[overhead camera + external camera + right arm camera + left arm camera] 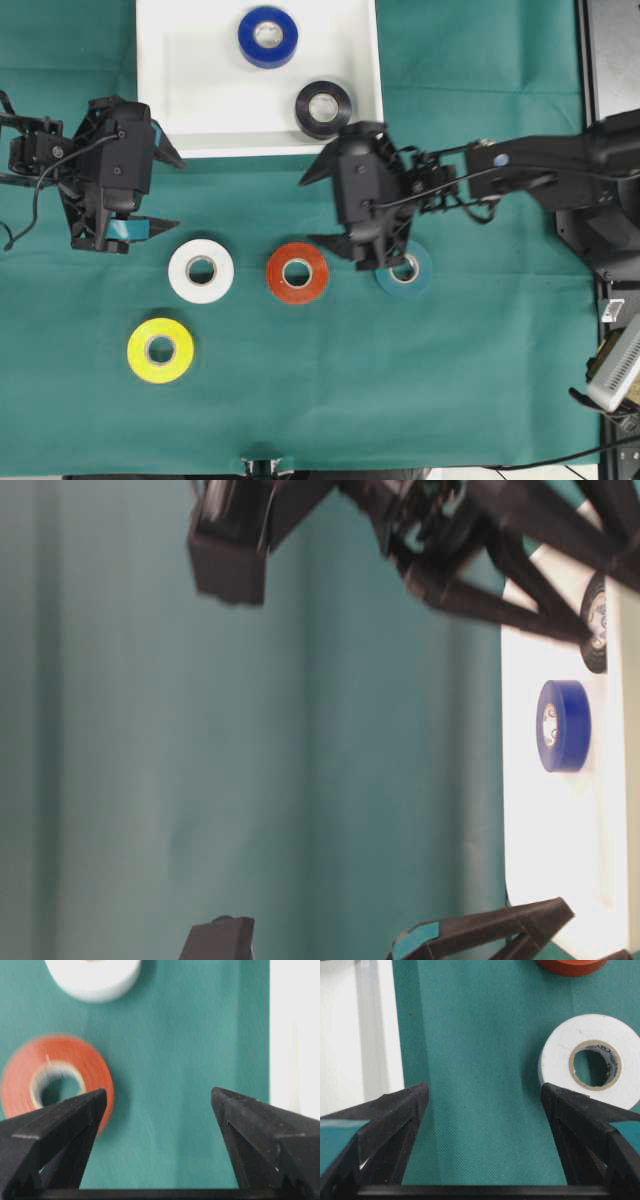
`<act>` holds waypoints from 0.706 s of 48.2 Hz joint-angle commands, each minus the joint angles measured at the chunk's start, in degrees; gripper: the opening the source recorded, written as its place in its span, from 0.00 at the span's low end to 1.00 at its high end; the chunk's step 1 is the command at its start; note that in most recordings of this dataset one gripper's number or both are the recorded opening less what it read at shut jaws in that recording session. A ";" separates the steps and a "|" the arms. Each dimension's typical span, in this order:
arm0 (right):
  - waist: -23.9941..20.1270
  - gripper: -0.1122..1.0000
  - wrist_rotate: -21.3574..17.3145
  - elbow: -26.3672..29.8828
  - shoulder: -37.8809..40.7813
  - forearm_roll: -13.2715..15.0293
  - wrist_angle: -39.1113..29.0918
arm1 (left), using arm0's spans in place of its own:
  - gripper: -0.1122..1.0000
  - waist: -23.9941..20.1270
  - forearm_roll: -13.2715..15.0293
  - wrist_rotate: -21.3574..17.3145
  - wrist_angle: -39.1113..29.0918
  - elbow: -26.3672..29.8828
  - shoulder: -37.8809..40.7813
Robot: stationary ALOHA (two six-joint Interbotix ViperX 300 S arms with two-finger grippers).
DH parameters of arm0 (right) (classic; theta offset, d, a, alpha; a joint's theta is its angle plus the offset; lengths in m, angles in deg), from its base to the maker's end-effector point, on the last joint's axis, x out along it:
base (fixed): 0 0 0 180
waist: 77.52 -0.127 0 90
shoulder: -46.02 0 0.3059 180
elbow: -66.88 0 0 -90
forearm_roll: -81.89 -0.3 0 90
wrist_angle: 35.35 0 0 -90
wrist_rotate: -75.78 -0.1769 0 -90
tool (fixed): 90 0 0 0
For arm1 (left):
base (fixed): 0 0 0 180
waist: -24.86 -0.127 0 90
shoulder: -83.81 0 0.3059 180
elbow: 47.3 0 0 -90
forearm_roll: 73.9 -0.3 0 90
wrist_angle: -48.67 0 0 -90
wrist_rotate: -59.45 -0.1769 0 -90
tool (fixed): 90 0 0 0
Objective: Put the tape alternately from left to right into the white case.
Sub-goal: 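Reach the right gripper across to the white tape roll and grasp it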
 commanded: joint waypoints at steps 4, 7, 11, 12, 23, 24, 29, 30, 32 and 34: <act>-0.53 0.85 -3.08 5.36 1.85 -0.09 0.70 | 0.99 0.18 0.09 -0.09 0.18 0.44 -0.79; -0.53 0.85 -4.39 6.68 3.08 -0.09 0.53 | 0.99 0.18 0.09 0.00 0.18 0.35 -0.70; -0.53 0.85 -5.63 8.35 4.57 -0.09 0.18 | 0.99 0.18 0.09 -0.09 0.18 0.26 -0.70; -0.62 0.85 -6.06 8.96 5.10 -0.09 -0.09 | 0.99 0.18 0.09 0.00 0.18 0.26 -0.70; -0.97 0.85 -10.20 13.54 8.53 -0.09 -1.93 | 0.99 0.18 0.09 -0.09 0.18 0.18 -0.70; -1.05 0.85 -10.46 13.89 8.88 0.00 -2.11 | 0.99 0.18 0.09 -0.09 0.18 0.18 -0.70; -1.49 0.85 -11.69 16.08 10.81 0.09 -3.69 | 0.99 0.09 0.09 -0.09 0.18 0.18 -0.70; -1.67 0.85 -11.78 16.52 11.07 0.00 -3.96 | 0.99 0.18 0.09 -0.09 0.18 0.18 -0.70; -1.85 0.85 -11.87 17.31 11.78 0.00 -4.66 | 0.99 0.09 0.09 -0.09 0.18 0.18 -0.70; -2.02 0.85 -12.04 18.11 12.39 0.00 -5.45 | 0.99 0.18 0.09 -0.09 0.18 0.18 -0.62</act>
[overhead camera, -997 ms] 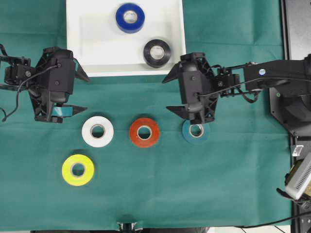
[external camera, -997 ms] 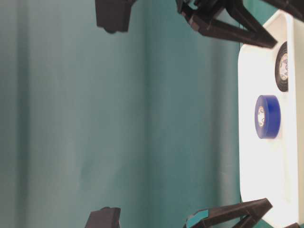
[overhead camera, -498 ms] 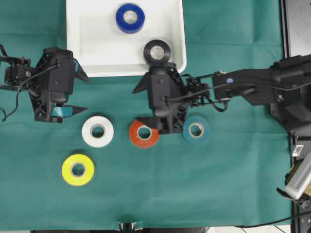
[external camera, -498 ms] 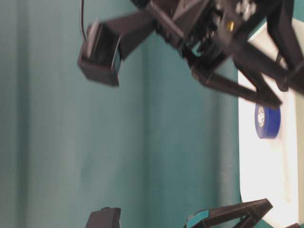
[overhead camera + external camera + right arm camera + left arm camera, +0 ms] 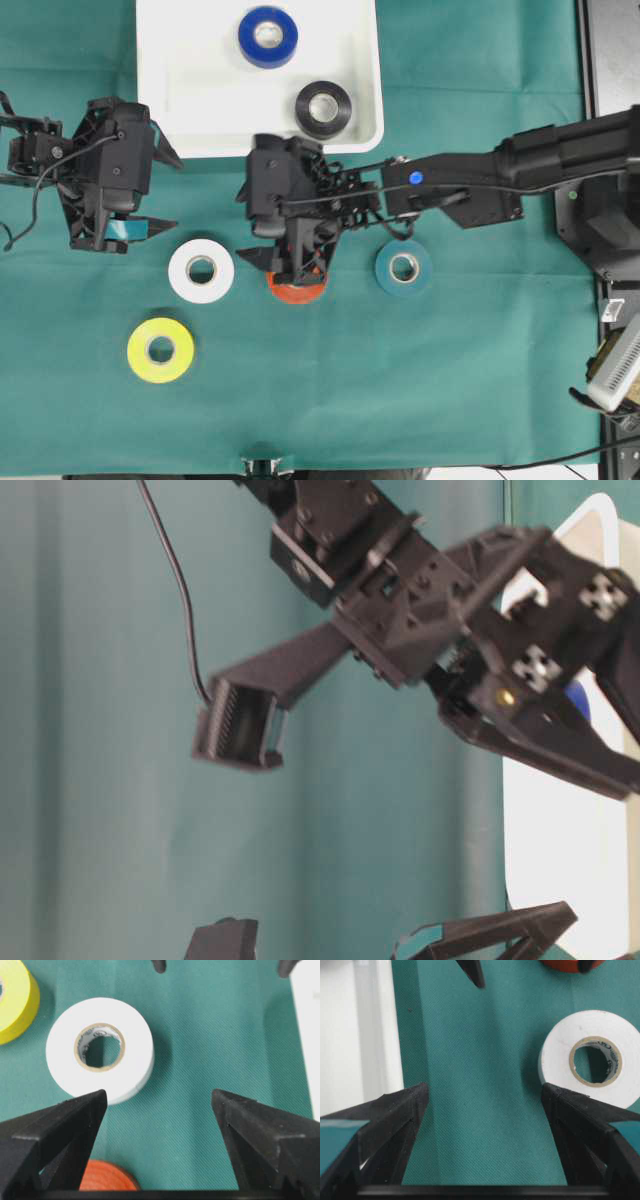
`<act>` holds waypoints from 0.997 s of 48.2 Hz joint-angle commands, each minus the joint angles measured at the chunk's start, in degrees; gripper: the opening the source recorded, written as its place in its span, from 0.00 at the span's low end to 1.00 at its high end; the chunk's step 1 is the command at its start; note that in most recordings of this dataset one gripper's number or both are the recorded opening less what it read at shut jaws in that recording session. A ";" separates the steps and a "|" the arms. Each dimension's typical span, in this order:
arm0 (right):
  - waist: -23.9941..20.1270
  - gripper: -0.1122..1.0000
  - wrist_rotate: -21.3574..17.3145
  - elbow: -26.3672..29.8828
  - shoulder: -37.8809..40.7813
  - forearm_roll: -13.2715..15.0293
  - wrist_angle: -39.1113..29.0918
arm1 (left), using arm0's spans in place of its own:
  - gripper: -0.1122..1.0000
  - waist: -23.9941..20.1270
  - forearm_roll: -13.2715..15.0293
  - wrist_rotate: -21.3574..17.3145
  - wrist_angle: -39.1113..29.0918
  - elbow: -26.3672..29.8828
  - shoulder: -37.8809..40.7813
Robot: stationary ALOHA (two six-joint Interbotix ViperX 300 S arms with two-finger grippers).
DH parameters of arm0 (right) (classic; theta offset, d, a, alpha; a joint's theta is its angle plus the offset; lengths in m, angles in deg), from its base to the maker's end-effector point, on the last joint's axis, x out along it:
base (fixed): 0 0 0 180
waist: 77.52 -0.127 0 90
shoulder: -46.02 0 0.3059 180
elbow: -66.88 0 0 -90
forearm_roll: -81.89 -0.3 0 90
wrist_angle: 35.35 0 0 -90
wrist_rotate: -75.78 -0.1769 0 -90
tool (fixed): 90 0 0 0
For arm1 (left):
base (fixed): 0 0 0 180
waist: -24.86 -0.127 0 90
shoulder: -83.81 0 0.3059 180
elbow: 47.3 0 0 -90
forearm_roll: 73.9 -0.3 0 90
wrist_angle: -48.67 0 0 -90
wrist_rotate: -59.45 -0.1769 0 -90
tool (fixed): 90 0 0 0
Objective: Put the tape alternately from left to right into the white case.
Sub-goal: 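Reach the right gripper across to the white tape roll and grasp it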
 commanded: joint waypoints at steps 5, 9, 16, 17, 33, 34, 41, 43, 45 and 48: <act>-0.79 0.85 -0.35 4.57 1.49 0.09 -3.25 | 0.99 0.09 0.09 0.00 0.18 0.53 -0.70; -0.88 0.85 -0.35 5.98 2.37 0.00 -4.57 | 0.99 0.18 0.09 0.00 0.18 0.53 -0.70; -0.88 0.85 -0.44 8.35 4.22 0.09 -6.24 | 0.99 0.18 0.09 0.00 0.18 0.44 -0.79; -0.88 0.85 -0.44 8.61 4.39 0.00 -6.42 | 0.99 0.18 0.09 0.00 0.09 0.44 -0.79; -1.49 0.85 -0.44 14.59 8.70 0.09 -9.58 | 0.99 0.09 0.09 0.00 0.18 0.09 -0.79; -1.58 0.85 -0.44 14.94 9.05 0.00 -9.93 | 0.99 0.18 0.09 0.00 0.09 0.09 -0.70; -1.85 0.85 -0.44 16.61 10.55 0.00 -11.60 | 0.99 0.18 0.09 0.00 0.18 0.00 -0.79; -1.85 0.85 -0.44 16.88 10.90 0.09 -11.78 | 0.99 0.09 0.09 0.00 0.18 0.00 -0.79; -1.85 0.85 -0.44 17.14 11.43 0.00 -11.87 | 0.99 0.18 0.09 0.00 0.09 0.00 -0.79; -1.85 0.85 -0.53 17.31 11.87 0.09 -11.87 | 0.99 0.18 0.09 0.00 0.18 0.00 -0.70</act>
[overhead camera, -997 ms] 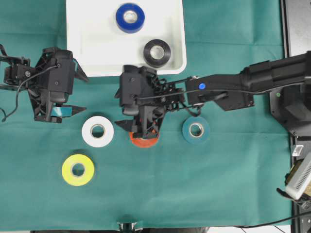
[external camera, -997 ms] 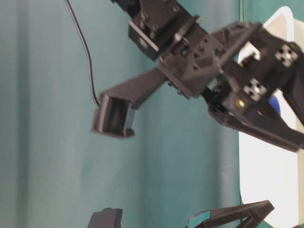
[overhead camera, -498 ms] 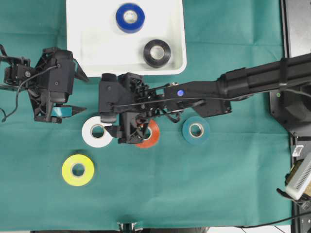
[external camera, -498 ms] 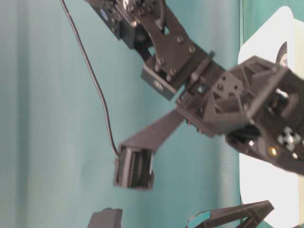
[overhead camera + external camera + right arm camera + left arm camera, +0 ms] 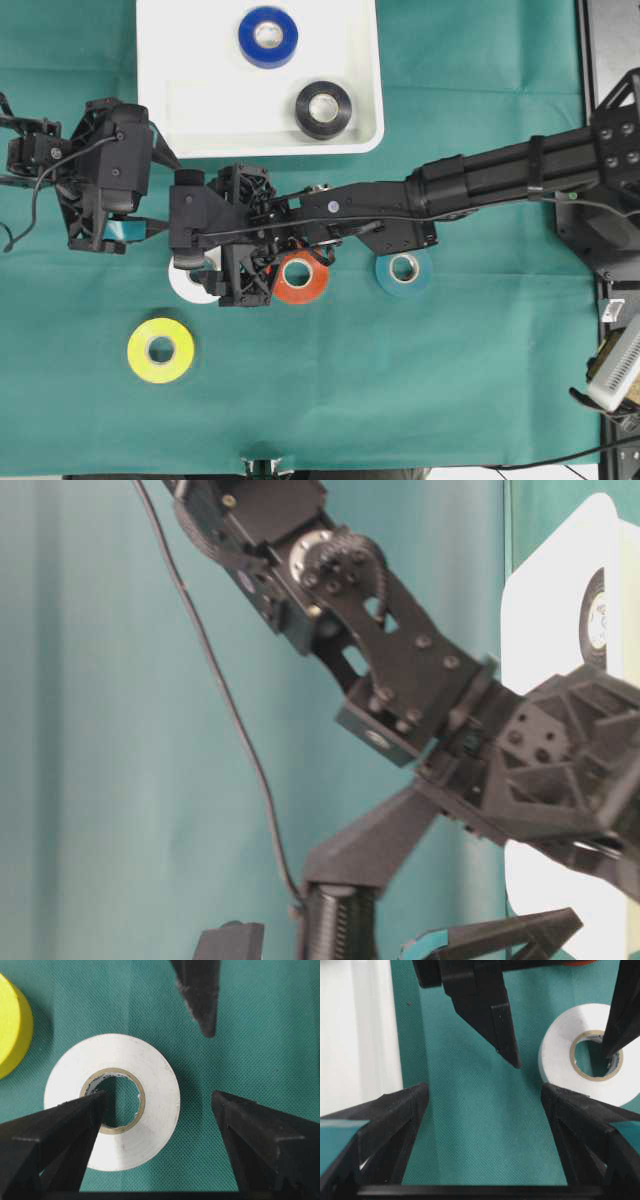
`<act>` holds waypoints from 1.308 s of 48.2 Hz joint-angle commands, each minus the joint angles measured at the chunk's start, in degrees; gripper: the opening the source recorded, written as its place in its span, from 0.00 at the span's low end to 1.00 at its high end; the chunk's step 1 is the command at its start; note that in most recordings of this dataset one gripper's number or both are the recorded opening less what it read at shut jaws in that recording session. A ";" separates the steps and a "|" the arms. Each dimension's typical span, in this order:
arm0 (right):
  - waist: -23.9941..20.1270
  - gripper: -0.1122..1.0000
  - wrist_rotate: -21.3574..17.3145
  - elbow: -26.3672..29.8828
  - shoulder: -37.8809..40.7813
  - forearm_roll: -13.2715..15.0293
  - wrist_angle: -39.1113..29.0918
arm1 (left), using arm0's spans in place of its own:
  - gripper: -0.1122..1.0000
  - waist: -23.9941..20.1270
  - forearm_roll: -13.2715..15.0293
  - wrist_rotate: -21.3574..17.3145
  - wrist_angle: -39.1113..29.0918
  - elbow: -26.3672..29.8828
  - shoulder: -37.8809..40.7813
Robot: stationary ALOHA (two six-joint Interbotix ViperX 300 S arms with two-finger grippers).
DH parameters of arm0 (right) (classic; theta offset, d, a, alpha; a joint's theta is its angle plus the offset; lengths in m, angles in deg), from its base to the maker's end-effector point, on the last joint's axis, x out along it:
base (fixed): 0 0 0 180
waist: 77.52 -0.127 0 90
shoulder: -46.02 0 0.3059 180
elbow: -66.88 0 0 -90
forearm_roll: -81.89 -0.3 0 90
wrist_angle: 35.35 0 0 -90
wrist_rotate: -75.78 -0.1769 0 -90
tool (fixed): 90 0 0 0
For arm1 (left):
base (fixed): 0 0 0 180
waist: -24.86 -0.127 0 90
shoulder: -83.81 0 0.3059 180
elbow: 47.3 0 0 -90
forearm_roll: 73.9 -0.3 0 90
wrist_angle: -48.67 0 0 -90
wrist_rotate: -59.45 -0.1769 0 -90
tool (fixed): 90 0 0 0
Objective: Put the tape alternately from left to right into the white case.
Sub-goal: 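Reach the right gripper across to the white tape roll and grasp it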
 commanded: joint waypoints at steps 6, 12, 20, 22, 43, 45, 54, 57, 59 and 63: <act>-0.18 0.85 -0.26 1.85 0.26 0.09 0.00 | 0.99 0.18 0.09 -0.09 0.09 0.53 -0.70; -0.18 0.85 -0.26 2.02 1.14 0.09 0.00 | 0.99 0.09 0.09 -0.09 0.18 0.53 -0.70; -0.18 0.85 -0.26 2.20 1.49 0.09 0.00 | 0.99 0.18 0.09 0.00 0.18 0.53 -0.70; -0.18 0.85 -0.26 2.11 1.49 0.09 0.00 | 0.99 0.18 0.09 0.00 0.09 0.53 -0.62; -0.18 0.39 -0.09 2.72 1.23 0.18 -0.09 | 0.99 0.09 0.09 0.00 0.18 0.44 -0.62; -0.18 0.29 -0.18 2.72 1.05 0.18 -0.09 | 0.99 0.18 0.09 0.00 0.09 0.35 -0.62; -0.26 0.12 -0.18 2.72 1.05 0.18 -0.18 | 0.99 0.18 0.09 0.00 0.18 0.26 -0.62; -0.26 0.12 -0.18 2.72 0.97 0.18 -0.44 | 0.99 0.18 0.00 0.00 0.18 0.26 -0.70; -0.26 0.12 -0.18 2.72 0.97 0.18 -0.62 | 0.99 0.18 0.09 0.00 0.18 0.26 -0.62; -0.26 0.12 -0.18 2.72 0.88 0.18 -0.79 | 0.99 0.09 0.09 0.00 0.18 0.26 -0.70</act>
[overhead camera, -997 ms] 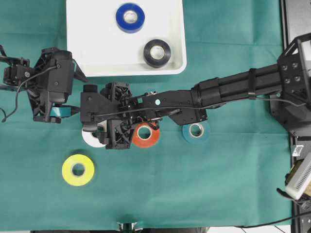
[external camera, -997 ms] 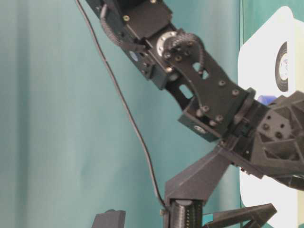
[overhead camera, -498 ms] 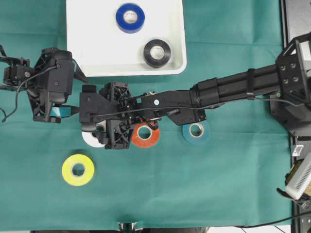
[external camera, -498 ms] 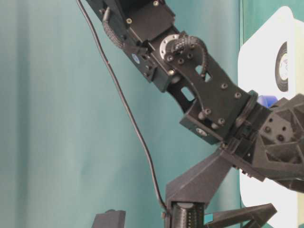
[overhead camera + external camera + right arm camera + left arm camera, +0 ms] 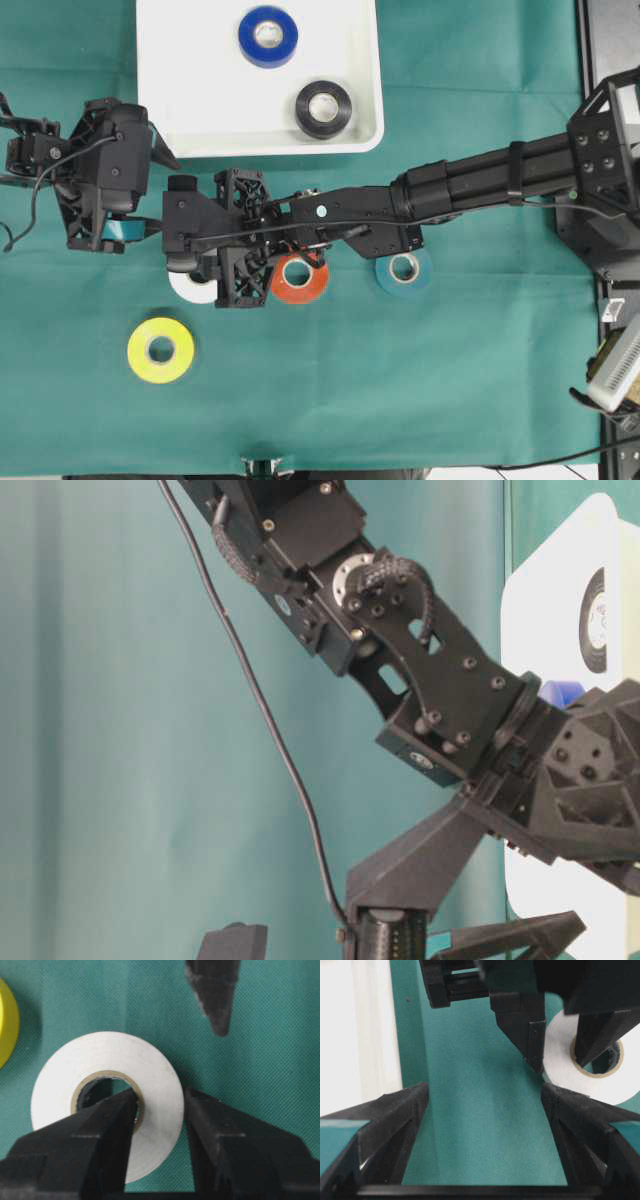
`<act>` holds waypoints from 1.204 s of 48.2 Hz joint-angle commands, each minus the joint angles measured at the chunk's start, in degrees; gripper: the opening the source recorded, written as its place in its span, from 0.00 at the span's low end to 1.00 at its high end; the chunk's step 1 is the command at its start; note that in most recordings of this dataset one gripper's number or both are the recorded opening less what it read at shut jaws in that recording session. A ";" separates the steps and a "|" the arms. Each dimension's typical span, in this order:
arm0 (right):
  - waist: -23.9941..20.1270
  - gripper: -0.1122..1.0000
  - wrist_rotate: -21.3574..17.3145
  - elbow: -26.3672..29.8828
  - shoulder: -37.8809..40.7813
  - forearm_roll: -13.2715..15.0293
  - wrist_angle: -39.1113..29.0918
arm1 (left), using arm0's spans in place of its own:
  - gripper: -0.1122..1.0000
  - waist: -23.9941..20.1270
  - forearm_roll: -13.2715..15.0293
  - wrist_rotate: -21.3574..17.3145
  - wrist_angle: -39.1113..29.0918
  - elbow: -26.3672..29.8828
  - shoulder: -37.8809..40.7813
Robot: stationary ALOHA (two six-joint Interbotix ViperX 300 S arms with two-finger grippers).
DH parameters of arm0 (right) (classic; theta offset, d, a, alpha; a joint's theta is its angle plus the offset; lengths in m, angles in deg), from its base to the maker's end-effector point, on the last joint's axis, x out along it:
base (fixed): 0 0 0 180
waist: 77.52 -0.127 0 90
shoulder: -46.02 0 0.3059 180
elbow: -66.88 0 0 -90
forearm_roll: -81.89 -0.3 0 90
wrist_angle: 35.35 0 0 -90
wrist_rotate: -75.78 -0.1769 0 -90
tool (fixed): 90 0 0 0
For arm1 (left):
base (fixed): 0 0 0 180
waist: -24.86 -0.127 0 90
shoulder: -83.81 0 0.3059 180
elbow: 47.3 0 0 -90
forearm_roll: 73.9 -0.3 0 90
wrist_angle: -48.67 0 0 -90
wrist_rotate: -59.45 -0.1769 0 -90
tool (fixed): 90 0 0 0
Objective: Put the tape alternately from left to right into the white case.
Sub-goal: 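Reach the right gripper across to the white tape roll and grasp it, then carry the white roll with the right gripper into the tray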
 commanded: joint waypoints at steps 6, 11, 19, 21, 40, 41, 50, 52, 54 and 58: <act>-0.44 0.12 0.00 1.23 -2.46 0.09 -0.62 | 0.99 0.09 0.09 0.00 0.26 0.44 -0.70; -0.70 0.12 0.00 0.88 -3.78 0.18 -1.05 | 0.99 0.09 0.09 0.00 0.26 0.44 -0.70; -0.97 0.12 -0.09 -0.18 -6.68 0.09 -1.41 | 0.99 0.18 0.09 0.00 0.26 0.44 -0.70; -0.97 0.12 -0.09 -0.53 -7.38 0.09 -1.41 | 0.99 0.18 0.09 0.00 0.26 0.35 -0.70; -0.97 0.12 0.00 -2.29 -10.55 0.18 -2.02 | 0.99 0.18 0.09 0.00 0.26 0.44 -0.88; -0.97 0.12 0.00 -2.46 -10.55 0.18 -2.02 | 0.99 0.18 0.09 0.00 0.26 0.44 -0.88; -0.18 0.12 -0.09 -4.04 -11.51 0.70 -3.25 | 0.99 0.18 0.09 0.00 0.18 0.44 -0.79; 0.09 0.12 -0.09 -4.39 -11.87 0.70 -3.52 | 0.99 0.18 0.09 0.00 0.26 0.35 -0.79; 0.53 0.12 -0.09 -4.83 -12.39 0.70 -3.60 | 0.99 0.18 0.09 0.00 0.26 0.35 -0.79; 1.76 0.12 -0.09 -5.89 -13.54 0.70 -3.60 | 0.99 0.09 0.09 0.00 0.18 0.35 -0.79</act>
